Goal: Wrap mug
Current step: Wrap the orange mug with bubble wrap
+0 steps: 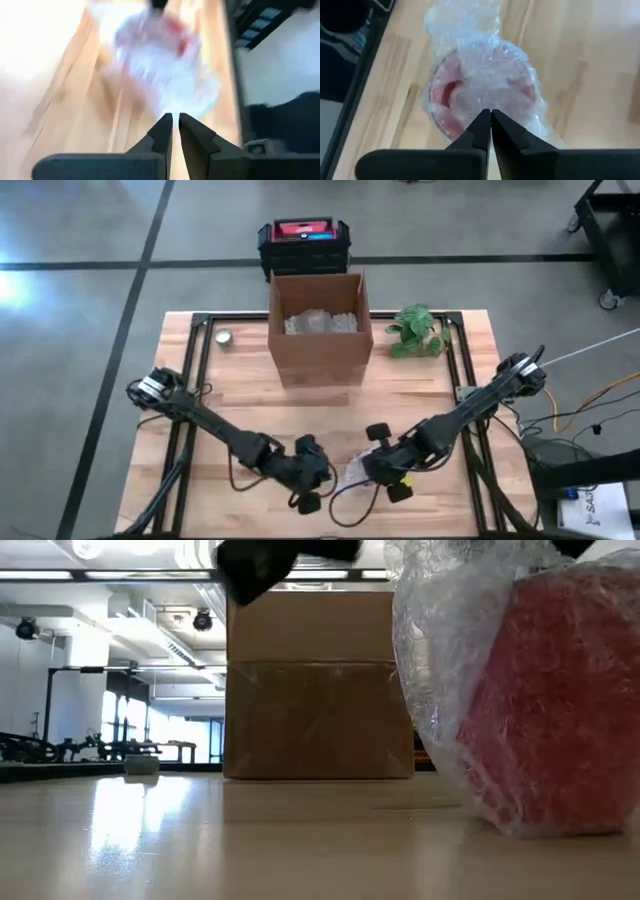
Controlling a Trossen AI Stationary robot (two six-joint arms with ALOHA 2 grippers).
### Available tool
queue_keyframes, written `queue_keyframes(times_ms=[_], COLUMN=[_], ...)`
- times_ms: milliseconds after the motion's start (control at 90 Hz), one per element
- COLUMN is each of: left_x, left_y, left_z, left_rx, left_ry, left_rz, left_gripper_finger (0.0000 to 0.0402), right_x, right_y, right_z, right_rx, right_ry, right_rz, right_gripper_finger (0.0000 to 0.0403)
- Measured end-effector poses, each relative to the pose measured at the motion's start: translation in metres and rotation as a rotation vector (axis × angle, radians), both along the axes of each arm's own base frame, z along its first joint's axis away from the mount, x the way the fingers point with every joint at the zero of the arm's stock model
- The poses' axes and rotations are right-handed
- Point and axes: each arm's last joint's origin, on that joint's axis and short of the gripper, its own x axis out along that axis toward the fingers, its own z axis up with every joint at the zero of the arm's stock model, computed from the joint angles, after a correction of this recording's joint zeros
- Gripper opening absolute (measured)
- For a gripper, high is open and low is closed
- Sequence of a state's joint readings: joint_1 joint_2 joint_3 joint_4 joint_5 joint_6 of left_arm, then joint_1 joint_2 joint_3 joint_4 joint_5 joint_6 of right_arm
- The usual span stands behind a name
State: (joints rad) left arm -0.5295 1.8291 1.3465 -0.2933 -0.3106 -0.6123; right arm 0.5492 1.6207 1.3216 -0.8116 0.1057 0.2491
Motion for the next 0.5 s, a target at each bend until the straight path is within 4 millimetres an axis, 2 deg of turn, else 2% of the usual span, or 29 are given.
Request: queue_keyframes(times_ms=[78,189,333,500], left_x=[-0.001,0.006,0.021,0.030], left_y=[-0.003,-0.004,0.001,0.009], left_z=[-0.019,-0.039,-0.040,-0.038], left_rx=[0.006,-0.015,-0.053,-0.045], left_ry=[0.008,-0.053,-0.203,-0.268], left_rz=[0.008,0.002,-0.002,-0.022], left_gripper_finger=[0.0020,0.0020,0.0020,0.0020], right_x=[0.001,0.010,0.020,0.029], right_y=[0.001,0.007,0.012,0.014], right_z=[-0.008,-0.034,-0.066,-0.083], right_rx=[0.016,0.030,-0.010,-0.035], right_ry=[-0.022,-0.016,0.029,0.066], right_rz=[-0.001,0.018,0.038,0.045], right_gripper_finger=[0.0000,0.0000,0.0000,0.0000])
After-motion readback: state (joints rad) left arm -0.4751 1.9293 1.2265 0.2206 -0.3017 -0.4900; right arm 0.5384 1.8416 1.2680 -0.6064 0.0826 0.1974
